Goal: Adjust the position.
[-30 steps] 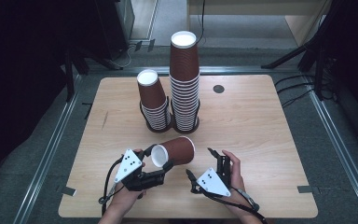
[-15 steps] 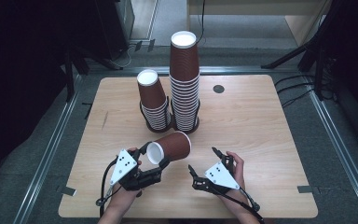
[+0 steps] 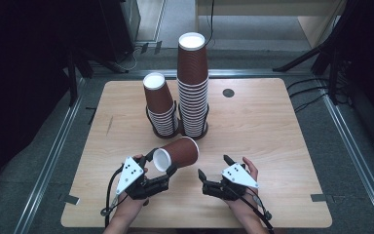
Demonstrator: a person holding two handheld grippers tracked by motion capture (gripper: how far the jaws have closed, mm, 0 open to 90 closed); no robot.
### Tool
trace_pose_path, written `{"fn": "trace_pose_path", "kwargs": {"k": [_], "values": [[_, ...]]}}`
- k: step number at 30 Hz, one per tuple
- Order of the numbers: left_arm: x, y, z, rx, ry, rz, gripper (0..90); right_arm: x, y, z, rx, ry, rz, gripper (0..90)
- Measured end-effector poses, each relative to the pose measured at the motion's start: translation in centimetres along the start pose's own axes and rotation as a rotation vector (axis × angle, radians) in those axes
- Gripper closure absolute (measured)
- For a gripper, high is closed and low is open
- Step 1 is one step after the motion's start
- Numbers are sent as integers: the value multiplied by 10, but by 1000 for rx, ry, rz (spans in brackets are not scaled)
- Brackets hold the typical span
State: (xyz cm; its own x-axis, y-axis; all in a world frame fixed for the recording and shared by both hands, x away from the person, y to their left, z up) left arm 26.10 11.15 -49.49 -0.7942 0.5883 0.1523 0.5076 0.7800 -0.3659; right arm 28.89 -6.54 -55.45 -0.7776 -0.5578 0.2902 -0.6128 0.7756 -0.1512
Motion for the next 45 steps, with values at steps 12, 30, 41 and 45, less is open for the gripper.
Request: {"fn": "trace_pose_path", "kwargs": {"k": [12,30,41,45], "values": [[0,-1,-1,22,-22,33,236,4,14,-12,-243,-23,-62,0],[3,2,-6,33,-74,32,237,8,21,-35,-722,-136,-107,0],[2,2,-4,18,-87,23,236,0,32,-44,-954,-175,-185,0],[2,2,-3,13,-89,23,236,-3,34,-47,-1025,-184,-222,0]]}}
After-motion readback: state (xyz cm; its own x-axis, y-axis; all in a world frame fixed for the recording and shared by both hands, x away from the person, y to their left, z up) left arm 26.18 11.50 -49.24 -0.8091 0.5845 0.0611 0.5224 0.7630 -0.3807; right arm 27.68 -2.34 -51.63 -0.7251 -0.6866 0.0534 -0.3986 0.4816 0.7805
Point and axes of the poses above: each handheld gripper's, and its own axes: x roughly backward along the jaws, z roughly out of its underside, y roughly to its left, the point moved 8 cm from there along -x, roughly forward along the jaws, and after that the axes turned 15 degrees about x, right-handed, at the moved point
